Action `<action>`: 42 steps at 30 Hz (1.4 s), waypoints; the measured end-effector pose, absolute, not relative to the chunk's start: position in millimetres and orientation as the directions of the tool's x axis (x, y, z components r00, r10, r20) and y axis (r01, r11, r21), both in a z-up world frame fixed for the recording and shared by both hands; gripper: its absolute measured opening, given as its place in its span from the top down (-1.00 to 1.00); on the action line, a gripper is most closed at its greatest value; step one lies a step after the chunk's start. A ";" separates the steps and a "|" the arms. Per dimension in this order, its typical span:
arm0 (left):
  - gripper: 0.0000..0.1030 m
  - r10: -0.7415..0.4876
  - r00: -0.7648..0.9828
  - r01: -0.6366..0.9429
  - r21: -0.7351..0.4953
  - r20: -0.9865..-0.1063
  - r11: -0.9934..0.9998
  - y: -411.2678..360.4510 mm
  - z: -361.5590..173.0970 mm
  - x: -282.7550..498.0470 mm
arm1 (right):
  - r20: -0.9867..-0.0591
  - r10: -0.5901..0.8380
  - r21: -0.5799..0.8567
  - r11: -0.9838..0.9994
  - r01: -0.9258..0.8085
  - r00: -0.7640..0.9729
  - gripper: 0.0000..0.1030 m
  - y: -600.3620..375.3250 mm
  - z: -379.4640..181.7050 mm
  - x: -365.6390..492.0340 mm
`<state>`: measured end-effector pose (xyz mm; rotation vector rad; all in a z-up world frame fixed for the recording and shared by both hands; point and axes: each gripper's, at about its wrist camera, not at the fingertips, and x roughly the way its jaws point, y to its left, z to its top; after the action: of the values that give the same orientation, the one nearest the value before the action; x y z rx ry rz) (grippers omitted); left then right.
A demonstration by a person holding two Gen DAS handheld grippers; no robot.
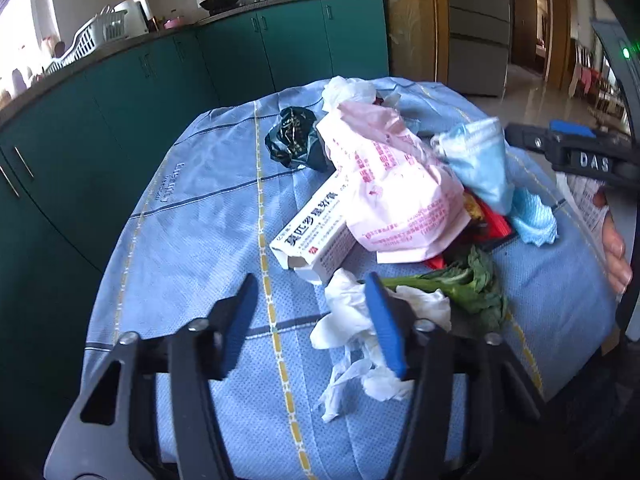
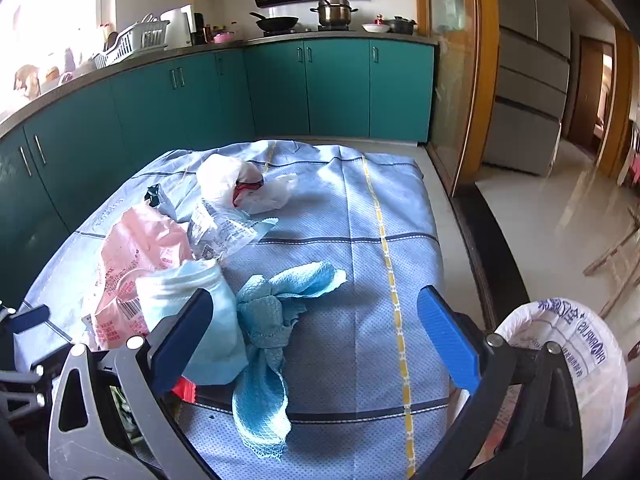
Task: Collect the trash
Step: 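Move right tool back to the table and grasp the blue face mask, then grasp the white tissue with left tool while right tool holds the mask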
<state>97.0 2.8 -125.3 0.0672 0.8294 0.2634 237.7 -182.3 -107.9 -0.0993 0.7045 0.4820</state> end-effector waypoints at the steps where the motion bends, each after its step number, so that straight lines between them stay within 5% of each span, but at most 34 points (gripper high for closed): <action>1: 0.23 0.270 0.648 -0.213 0.171 -0.712 0.962 4.1 -125.0 98.8 | -0.644 0.391 0.072 0.886 -0.457 0.657 -0.94 -182.4 -108.3 237.3; 5: 0.27 0.307 0.625 -0.266 0.174 -0.718 0.948 19.9 -127.3 113.1 | -0.647 0.384 0.055 0.885 -0.462 0.659 -0.94 -179.6 -110.7 235.9; 9: -0.34 0.252 0.663 -0.287 0.071 -0.705 0.955 32.7 -112.8 103.7 | -0.639 0.375 0.036 0.887 -0.461 0.671 -0.94 -182.6 -107.8 234.0; 13: -0.58 0.183 0.688 -0.220 0.039 -0.702 0.975 26.1 -101.8 91.2 | -0.628 0.370 0.059 0.900 -0.432 0.684 -0.94 -196.7 -102.6 238.2; 19: -0.66 0.030 0.649 -0.061 -0.012 -0.760 0.998 -4.9 -118.5 87.3 | -0.583 0.526 0.200 0.831 -0.518 0.619 -0.94 -201.6 -92.8 232.5; 26: -0.66 0.026 0.620 -0.024 0.015 -0.784 1.000 -21.4 -134.5 91.2 | -0.649 0.520 0.104 0.784 -0.612 0.556 -0.92 -150.9 -109.4 220.7; 28: -0.66 0.033 0.620 -0.030 0.019 -0.784 0.999 -21.8 -135.8 91.5 | -0.672 0.496 0.071 0.783 -0.618 0.550 -0.69 -138.1 -117.0 219.2; 32: -0.66 0.045 0.613 -0.043 0.023 -0.789 0.999 -19.3 -138.1 91.9 | -0.705 0.487 0.073 0.773 -0.631 0.515 0.31 -129.7 -126.0 219.4; 35: -0.62 0.070 0.606 -0.051 0.049 -0.792 0.997 -16.6 -138.4 91.4 | -0.682 0.498 0.083 0.780 -0.620 0.535 0.38 -137.6 -121.1 219.4; 37: -0.31 0.069 0.607 -0.044 0.053 -0.792 0.998 -16.6 -138.7 91.2 | -0.651 0.520 0.112 0.786 -0.608 0.553 0.38 -150.7 -112.1 219.1; 42: -0.06 0.061 0.619 -0.029 0.055 -0.783 0.998 -19.3 -136.0 90.1 | -0.578 0.541 0.171 0.813 -0.557 0.612 0.38 -187.7 -95.3 222.3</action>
<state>90.1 -19.3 -136.0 0.0384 0.9015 0.0514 222.3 -187.7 -95.3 -0.0267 0.6572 0.6331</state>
